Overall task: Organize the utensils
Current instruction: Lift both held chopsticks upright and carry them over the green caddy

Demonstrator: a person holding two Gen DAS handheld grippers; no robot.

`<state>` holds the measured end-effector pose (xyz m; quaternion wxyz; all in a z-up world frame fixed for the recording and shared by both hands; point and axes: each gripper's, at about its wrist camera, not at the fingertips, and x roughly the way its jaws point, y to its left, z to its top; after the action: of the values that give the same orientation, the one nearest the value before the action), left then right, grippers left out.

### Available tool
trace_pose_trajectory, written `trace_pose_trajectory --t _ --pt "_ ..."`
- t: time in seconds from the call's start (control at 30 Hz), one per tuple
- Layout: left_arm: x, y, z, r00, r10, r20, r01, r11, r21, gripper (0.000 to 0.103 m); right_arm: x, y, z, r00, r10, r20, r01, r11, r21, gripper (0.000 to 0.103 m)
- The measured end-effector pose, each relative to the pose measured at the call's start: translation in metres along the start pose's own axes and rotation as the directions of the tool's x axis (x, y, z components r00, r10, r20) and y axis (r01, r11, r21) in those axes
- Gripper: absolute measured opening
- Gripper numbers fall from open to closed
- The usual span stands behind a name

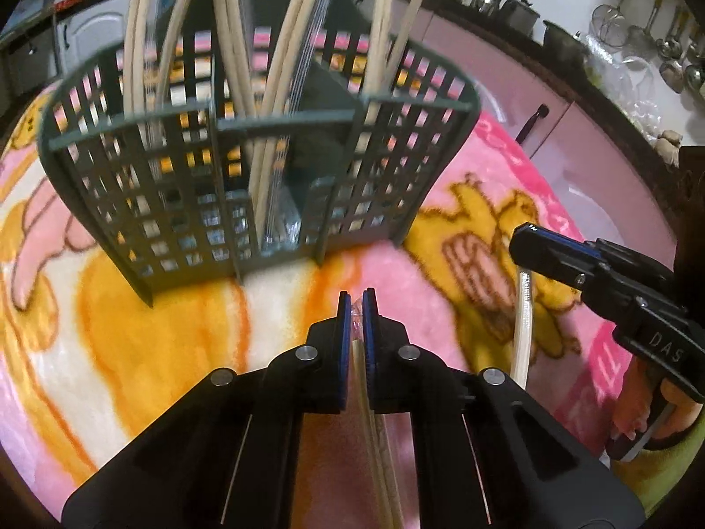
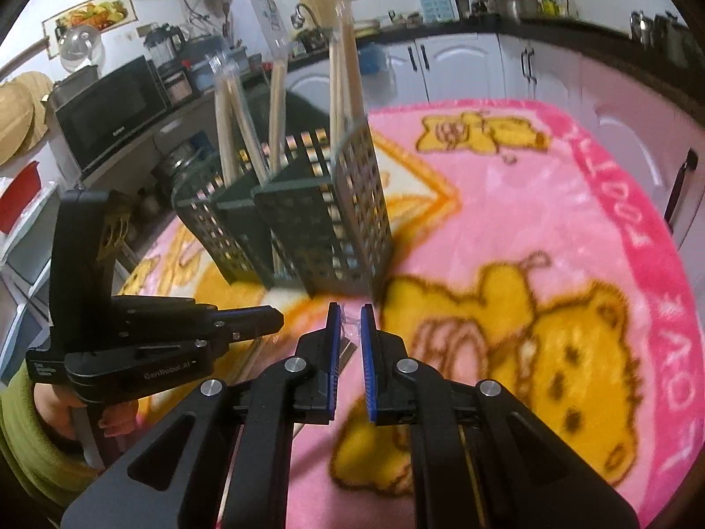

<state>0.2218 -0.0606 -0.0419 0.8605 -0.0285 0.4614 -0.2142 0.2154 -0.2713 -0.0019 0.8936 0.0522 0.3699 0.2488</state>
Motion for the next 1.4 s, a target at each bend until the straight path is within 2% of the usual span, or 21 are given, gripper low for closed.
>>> trace_pose_trajectory --t 0.3,0.63,1.0,1.4 --pt "-0.032 0.001 0.011 0.996 -0.011 0.089 0.012 1.000 -0.015 0.002 -0.020 0.008 0.006 0.998 0.008 0.063 -0.006 0.999 -0.033 0.009" --pt "-0.070 0.016 0.015 0.983 -0.014 0.183 0.025 0.998 -0.056 0.002 -0.037 0.032 0.018 0.993 0.031 0.112 -0.019 0.994 -0.112 0.009" --pt "-0.115 0.035 0.020 0.956 0.007 0.292 0.022 0.995 -0.097 0.002 -0.056 0.059 0.038 0.981 0.066 0.183 -0.031 0.982 -0.188 0.009" --pt "-0.154 0.032 0.040 0.918 0.016 0.396 0.018 0.996 -0.084 0.002 -0.071 0.078 0.062 0.963 0.082 0.255 -0.021 0.972 -0.234 0.009"
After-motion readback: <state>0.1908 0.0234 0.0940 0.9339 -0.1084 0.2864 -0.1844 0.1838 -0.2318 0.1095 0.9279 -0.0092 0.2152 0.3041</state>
